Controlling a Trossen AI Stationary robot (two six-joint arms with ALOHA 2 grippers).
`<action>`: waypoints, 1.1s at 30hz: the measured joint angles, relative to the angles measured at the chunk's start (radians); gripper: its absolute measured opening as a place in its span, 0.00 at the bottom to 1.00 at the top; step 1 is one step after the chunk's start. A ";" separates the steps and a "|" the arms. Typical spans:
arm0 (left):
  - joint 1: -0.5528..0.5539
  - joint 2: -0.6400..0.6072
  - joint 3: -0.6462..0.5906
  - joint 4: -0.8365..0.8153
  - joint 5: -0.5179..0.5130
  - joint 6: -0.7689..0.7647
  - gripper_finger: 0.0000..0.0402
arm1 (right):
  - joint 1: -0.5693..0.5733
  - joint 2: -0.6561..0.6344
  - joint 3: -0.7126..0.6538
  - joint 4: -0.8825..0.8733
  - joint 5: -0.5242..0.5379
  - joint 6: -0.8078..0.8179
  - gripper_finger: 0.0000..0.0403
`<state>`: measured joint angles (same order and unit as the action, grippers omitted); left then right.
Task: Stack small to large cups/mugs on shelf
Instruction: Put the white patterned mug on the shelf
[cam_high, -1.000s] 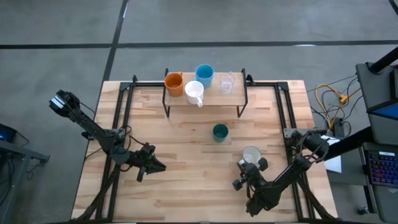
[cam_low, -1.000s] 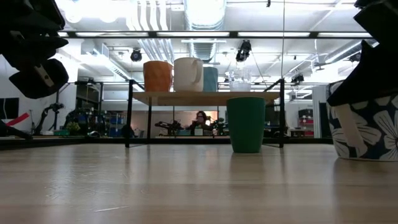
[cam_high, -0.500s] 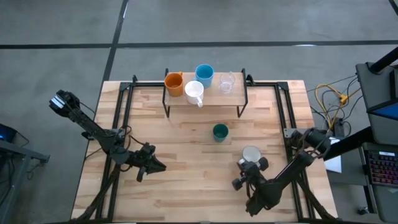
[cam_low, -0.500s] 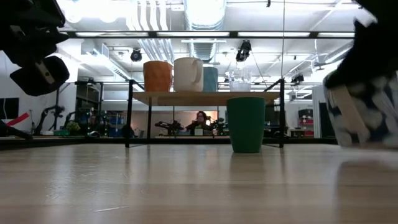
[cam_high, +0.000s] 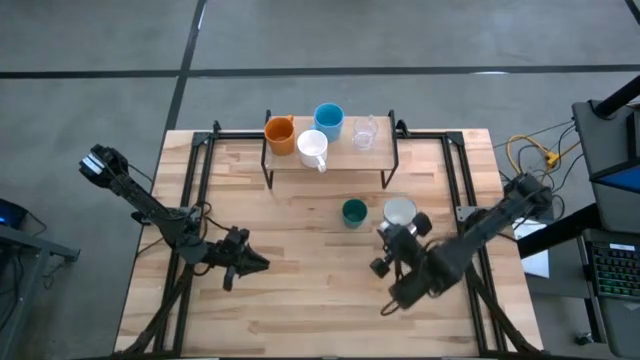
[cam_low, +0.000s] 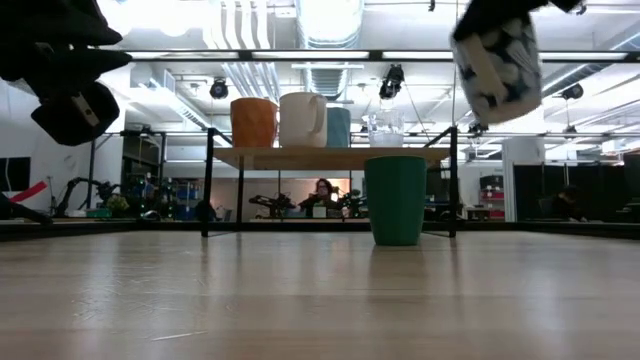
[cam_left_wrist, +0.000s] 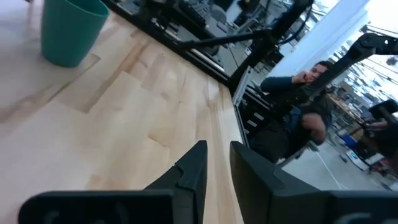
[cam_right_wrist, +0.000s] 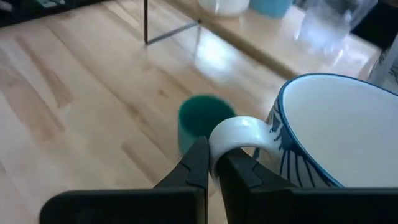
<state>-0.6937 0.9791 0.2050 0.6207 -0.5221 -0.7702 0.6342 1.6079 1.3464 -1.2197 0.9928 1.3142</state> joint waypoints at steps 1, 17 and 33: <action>0.000 0.000 0.000 0.000 -0.010 0.001 0.14 | -0.016 -0.023 0.001 0.019 0.000 -0.051 0.03; 0.000 0.002 -0.001 -0.001 -0.039 0.020 0.14 | -0.319 -0.149 -0.018 0.567 -0.204 -0.839 0.03; 0.000 0.002 -0.002 -0.001 -0.053 0.020 0.14 | -0.607 -0.120 -0.066 0.888 -0.475 -1.095 0.03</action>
<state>-0.6937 0.9810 0.2031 0.6197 -0.5751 -0.7506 0.0274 1.4875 1.2806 -0.3321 0.5177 0.2195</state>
